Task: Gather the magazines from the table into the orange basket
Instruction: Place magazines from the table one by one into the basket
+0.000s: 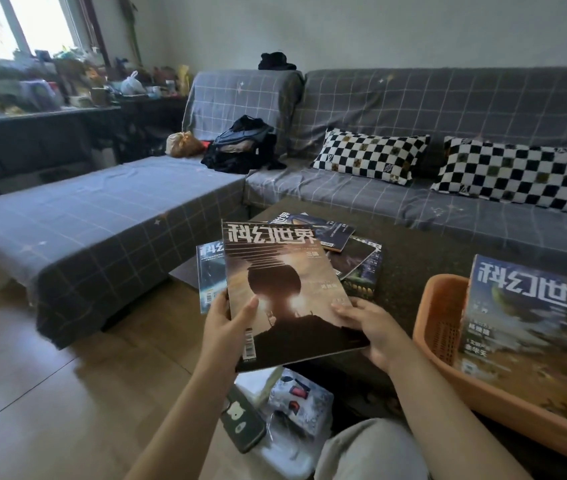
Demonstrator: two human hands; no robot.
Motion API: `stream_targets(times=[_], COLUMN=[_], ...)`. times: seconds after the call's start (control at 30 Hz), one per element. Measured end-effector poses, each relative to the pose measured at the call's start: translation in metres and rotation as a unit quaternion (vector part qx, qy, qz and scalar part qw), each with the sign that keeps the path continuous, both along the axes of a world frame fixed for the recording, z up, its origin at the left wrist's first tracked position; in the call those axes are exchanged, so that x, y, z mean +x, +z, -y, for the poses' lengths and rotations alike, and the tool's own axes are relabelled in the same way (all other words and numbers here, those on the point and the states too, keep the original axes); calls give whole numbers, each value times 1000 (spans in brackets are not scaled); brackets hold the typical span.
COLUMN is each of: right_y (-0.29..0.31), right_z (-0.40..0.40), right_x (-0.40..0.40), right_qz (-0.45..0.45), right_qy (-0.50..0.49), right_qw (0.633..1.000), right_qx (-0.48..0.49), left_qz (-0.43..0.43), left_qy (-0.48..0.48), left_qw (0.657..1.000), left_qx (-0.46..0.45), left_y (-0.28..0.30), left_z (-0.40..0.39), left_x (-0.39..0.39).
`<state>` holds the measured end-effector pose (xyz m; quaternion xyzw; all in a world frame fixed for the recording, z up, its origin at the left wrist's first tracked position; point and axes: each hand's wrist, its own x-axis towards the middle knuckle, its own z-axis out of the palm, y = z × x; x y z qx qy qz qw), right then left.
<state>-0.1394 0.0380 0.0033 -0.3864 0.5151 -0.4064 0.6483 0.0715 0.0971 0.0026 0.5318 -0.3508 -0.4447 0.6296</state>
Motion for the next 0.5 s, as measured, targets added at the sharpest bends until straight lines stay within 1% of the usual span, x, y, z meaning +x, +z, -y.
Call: stream_targets(times=[0.1, 0.23, 0.33, 0.5], right_y=[19, 34, 38, 37], right_z=[-12, -28, -37, -56], right_x=[-21, -59, -91, -145], right_qz=[39, 22, 5, -21], right_qy=[10, -10, -41, -142], right_qw=[998, 995, 990, 978], right_qx=[-38, -97, -132, -150], left_qz=[14, 20, 15, 76], left_qy=[-38, -96, -142, -197], left_qw=[999, 994, 989, 975], left_qx=[-27, -41, -41, -68], left_y=[16, 29, 31, 33], left_z=[-1, 2, 10, 24], left_x=[-14, -41, -69, -131])
